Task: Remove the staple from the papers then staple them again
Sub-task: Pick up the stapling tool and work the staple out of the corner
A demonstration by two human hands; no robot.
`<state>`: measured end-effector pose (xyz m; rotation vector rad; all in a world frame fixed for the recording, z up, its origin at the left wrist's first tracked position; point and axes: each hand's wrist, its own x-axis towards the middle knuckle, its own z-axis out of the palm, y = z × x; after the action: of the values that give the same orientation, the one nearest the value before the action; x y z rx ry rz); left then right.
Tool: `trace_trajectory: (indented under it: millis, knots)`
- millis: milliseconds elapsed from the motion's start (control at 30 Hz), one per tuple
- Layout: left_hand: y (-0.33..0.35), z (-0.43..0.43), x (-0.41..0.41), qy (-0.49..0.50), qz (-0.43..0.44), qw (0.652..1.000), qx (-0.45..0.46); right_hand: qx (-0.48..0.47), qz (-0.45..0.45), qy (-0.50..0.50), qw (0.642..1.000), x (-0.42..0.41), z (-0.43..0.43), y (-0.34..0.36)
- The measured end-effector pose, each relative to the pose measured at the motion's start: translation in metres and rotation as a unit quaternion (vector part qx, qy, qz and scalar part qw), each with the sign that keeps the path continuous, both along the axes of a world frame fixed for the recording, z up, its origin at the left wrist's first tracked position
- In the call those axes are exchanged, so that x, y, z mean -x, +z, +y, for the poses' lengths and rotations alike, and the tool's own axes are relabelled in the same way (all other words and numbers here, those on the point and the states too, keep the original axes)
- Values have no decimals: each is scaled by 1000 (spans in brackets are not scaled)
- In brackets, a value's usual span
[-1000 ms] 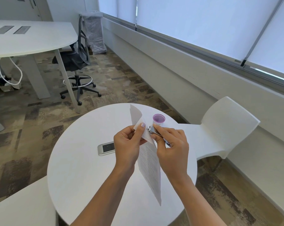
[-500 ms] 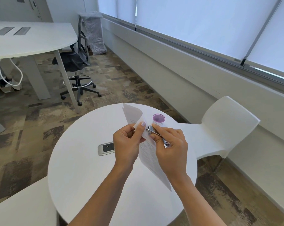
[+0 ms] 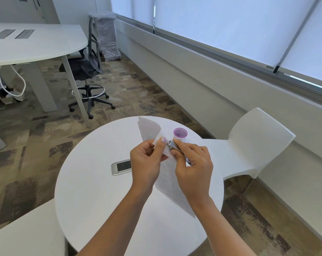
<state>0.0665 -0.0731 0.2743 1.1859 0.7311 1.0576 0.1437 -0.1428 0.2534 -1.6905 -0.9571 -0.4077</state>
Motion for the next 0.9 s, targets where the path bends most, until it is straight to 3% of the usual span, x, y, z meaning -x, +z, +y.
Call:
trace_trajectory:
  millis: [367, 900]
  knots:
    - [1, 5, 2, -24, 10, 1000, 17, -30, 172, 73, 982, 3, 2, 5]
    - [-5, 6, 4, -22, 19, 999, 26, 57, -35, -12, 998, -3, -3, 6]
